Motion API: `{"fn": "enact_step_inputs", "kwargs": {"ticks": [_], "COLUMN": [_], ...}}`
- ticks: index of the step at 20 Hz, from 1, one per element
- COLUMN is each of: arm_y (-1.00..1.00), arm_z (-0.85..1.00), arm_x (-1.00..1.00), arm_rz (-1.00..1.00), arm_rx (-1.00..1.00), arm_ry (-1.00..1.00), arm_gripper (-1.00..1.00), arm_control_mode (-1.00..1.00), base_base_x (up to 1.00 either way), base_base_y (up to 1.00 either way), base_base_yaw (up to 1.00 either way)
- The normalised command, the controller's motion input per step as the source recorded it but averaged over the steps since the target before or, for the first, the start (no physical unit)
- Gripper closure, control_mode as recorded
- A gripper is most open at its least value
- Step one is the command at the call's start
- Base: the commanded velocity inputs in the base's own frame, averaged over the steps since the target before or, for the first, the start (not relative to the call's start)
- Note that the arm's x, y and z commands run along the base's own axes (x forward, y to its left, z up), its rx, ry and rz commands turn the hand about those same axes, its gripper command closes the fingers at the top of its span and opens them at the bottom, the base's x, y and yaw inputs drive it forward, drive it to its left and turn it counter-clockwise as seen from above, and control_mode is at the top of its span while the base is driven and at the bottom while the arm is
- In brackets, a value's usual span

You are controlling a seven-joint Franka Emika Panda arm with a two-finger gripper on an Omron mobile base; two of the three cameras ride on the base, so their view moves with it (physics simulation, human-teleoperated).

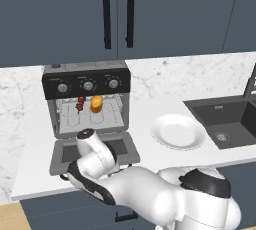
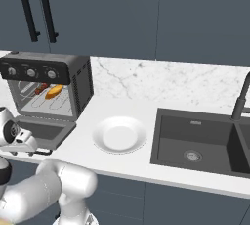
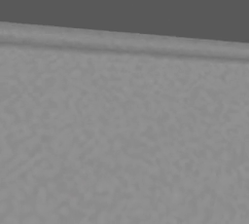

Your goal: Pick up the kebab skewer and baguette bread, and place them inside the toaster oven. Close the toaster oven door and start by setting the timer.

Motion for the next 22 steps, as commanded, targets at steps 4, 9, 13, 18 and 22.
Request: {"fn": "enact_step_inputs", "kwargs": {"ticks": [4, 9, 13, 18, 22], "arm_y": [-0.28, -0.25, -0.32, -0.38, -0.38], "arm_z": [-0.02, -0.10, -0.11, -0.11, -0.11], "arm_x": [0.66, 0.67, 0.63, 0.68, 0.66], "arm_rz": [0.00, 0.00, 0.00, 0.00, 0.01], "arm_rx": [0.06, 0.08, 0.12, 0.16, 0.20], "arm_ry": [-0.21, -0.27, -0.34, -0.36, -0.41], "arm_gripper": [-1.00, -1.00, -1.00, -1.00, -1.00], "arm_control_mode": [-1.00, -1.00, -1.00, -1.00, -1.00], "base_base_x": [0.00, 0.00, 0.00, 0.00, 0.00], "base_base_y": [0.00, 0.00, 0.00, 0.00, 0.00], "base_base_yaw": [0.00, 0.00, 0.00, 0.00, 0.00]}}
